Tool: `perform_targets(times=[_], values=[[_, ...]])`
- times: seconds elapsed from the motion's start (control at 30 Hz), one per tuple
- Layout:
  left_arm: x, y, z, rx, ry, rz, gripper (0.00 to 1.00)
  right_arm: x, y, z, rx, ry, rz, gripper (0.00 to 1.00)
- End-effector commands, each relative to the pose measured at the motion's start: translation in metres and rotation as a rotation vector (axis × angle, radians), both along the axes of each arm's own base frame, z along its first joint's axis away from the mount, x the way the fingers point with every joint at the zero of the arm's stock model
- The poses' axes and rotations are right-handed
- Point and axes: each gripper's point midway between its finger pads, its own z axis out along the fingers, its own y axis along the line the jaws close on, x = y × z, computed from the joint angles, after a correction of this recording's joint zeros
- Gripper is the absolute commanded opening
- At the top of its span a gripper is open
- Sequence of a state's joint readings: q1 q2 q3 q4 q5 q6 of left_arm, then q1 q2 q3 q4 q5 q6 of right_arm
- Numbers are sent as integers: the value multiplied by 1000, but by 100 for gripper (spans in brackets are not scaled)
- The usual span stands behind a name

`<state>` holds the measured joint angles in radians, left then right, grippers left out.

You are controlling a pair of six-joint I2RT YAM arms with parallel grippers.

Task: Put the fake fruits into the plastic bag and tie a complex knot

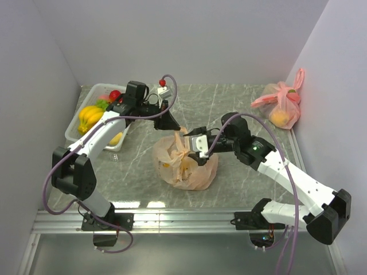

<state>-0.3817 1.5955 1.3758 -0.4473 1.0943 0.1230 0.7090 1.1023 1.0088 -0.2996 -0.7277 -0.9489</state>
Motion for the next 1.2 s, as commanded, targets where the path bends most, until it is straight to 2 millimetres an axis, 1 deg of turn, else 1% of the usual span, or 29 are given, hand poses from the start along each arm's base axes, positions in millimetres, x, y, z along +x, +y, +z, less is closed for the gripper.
perform_targets(times=[0.0, 0.03, 0.1, 0.13, 0.23, 0.27, 0.33, 0.37, 0.4, 0.43, 0.47, 0.5, 0.53, 0.57, 0.6, 0.63, 0.67, 0.7, 0.73, 0.77, 0.8, 0.83, 0.87, 0.9, 1.0, 1.03, 1.07, 1.1, 1.17], values=[[0, -7, 16, -30, -47, -35, 0, -7, 4, 13, -27, -162, 135, 75], [-2, -8, 17, -31, -45, -39, 0, -11, 7, 16, -31, -225, 187, 74], [-1, -10, 16, -28, -43, -43, 0, -21, 4, 7, -74, -231, 246, 73], [-1, -10, 15, -28, -39, -44, 0, -27, 6, 7, -84, -286, 292, 71], [1, -10, 13, -19, -37, -40, 0, -39, 6, 4, -84, -315, 338, 57], [1, -10, 13, -17, -37, -38, 0, -43, 8, 5, -77, -320, 350, 43], [1, -10, 14, -17, -41, -35, 0, -44, 10, 6, -65, -291, 335, 30], [2, -9, 16, -17, -50, -30, 0, -43, 12, 6, -60, -270, 326, 12], [1, -8, 18, -18, -53, -28, 0, -37, 15, 9, -57, -258, 303, 0], [-1, -7, 19, -12, -54, -27, 0, -35, 17, 9, -43, -158, 247, 0], [-2, -5, 27, -16, -82, -25, 0, -25, 20, 7, -43, -101, 198, 0], [-1, -2, 32, -17, -105, -16, 0, -14, 20, 12, -34, -20, 116, 0], [-1, 1, 36, -18, -120, -8, 0, -8, 19, 12, -26, 42, 69, 0], [-5, 6, 47, -25, -149, 1, 0, -2, 17, 10, -20, 103, 31, 0], [-6, 11, 47, -21, -164, 14, 0, 9, 9, 5, -14, 212, -45, 0], [-10, 14, 49, -19, -181, 16, 0, 14, 6, 0, -11, 264, -84, 0], [-17, 18, 58, -25, -218, 18, 0, 20, 2, -3, -4, 307, -123, 0], [-25, 18, 51, -20, -221, 7, 0, 23, 0, -9, -3, 347, -151, 0], [-27, 20, 51, -16, -238, 20, 0, 27, -4, -13, 1, 409, -197, 0], [-35, 22, 50, -16, -255, 23, 0, 30, -4, -16, 0, 440, -220, 0], [-40, 21, 56, -20, -305, 23, 0, 30, -2, -22, -5, 505, -241, 0], [-40, 21, 51, -10, -308, 22, 1, 31, -2, -25, -9, 536, -251, 0], [-44, 21, 52, -9, -322, 19, 0, 34, 1, -31, -18, 572, -267, 0], [-50, 21, 50, 0, -341, -4, 0, 38, 3, -31, -6, 588, -281, 0], [-61, 19, 47, 22, -379, -43, 0, 55, 4, -33, 33, 714, -369, 0], [-66, 20, 43, 36, -378, -55, 0, 59, 4, -33, 40, 740, -382, 0], [-71, 21, 39, 48, -394, -68, 0, 69, 1, -40, 38, 785, -413, 0], [-77, 19, 34, 58, -427, -106, 0, 73, 2, -35, 55, 833, -434, 0], [-94, 21, 15, 98, -414, -170, 0, 85, 0, -39, 62, 903, -472, 0]])
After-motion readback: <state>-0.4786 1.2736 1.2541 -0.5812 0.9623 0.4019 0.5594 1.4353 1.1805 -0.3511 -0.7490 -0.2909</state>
